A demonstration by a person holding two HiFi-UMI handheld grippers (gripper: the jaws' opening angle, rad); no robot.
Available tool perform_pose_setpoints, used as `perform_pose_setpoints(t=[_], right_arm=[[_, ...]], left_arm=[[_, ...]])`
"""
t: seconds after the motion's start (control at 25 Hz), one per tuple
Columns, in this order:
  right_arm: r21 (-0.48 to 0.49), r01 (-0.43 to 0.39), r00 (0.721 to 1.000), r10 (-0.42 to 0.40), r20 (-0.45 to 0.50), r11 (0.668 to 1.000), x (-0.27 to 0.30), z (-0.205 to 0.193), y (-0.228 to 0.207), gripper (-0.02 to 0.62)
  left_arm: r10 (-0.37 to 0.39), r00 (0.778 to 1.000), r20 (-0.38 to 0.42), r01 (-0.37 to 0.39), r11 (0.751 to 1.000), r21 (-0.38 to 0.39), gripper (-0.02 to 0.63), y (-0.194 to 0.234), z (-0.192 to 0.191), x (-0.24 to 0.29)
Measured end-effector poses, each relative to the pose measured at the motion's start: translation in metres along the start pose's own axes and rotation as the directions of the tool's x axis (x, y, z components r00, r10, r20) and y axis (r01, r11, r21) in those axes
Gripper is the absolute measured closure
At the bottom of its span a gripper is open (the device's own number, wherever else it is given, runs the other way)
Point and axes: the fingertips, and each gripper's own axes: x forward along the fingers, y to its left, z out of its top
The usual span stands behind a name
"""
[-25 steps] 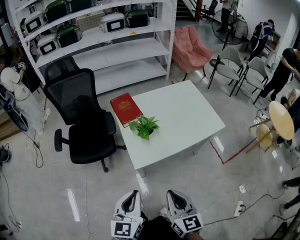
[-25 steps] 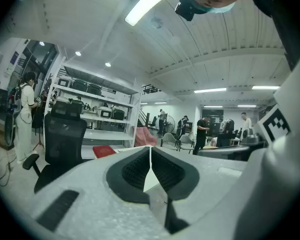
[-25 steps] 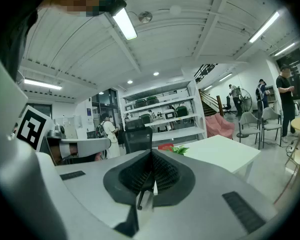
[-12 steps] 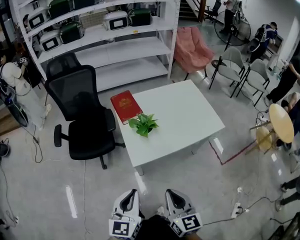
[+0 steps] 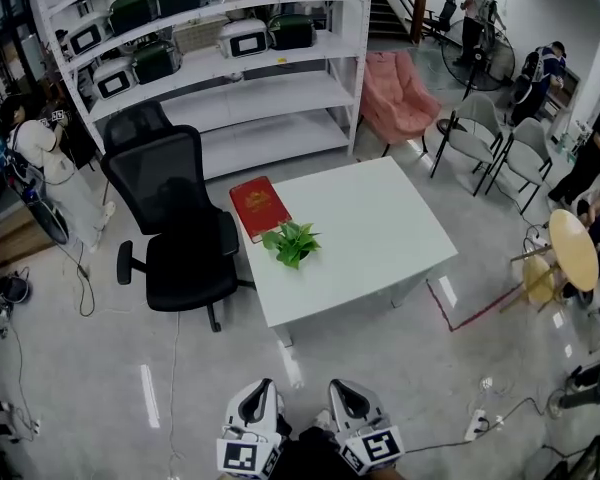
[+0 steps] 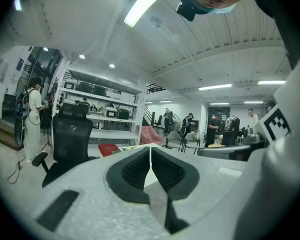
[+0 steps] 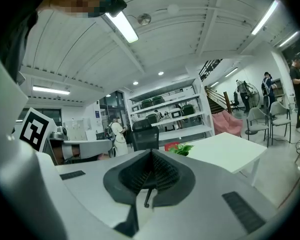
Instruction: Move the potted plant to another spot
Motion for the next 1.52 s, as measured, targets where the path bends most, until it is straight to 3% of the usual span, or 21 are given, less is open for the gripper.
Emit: perform_pose_setpoints(t=[0.4,0.56,0.76,0.96,1.52], right_arm=[[-0.008,-0.064,0.998,0.064,-0.005,0.998,-0.013,-0.002,-0.018,0.583],[-0.010,-0.066,0.998,0.066,-0.007,0.998,-0.011,-0.001,-0.027,0.583],[-0.017,-0.058,0.998,0.058,-0.022,0.998,0.002,-0.004,-0.040,0.583],[-0.032,-0.059,0.998,0.057,-0.041,0.998,0.021,-0.002,-0.056,0.583],[-0.055,-0.045,0.996,0.040,-0.084,0.997,0.130,0.011,-0.104,0.583]], left_arm=[[0.079,0.997,0.008,-0.079,0.997,0.000,0.581,-0.016,-0.004,-0.007],[0.098,0.995,-0.029,-0.098,0.995,0.018,0.581,-0.018,-0.005,-0.003],[0.075,0.996,-0.058,-0.075,0.997,0.003,0.581,-0.021,-0.019,0.010],[0.076,0.997,-0.010,-0.076,0.997,-0.033,0.581,-0.014,-0.015,0.037],[0.009,0.995,-0.096,-0.012,0.999,-0.030,0.581,0.037,-0.011,0.146]])
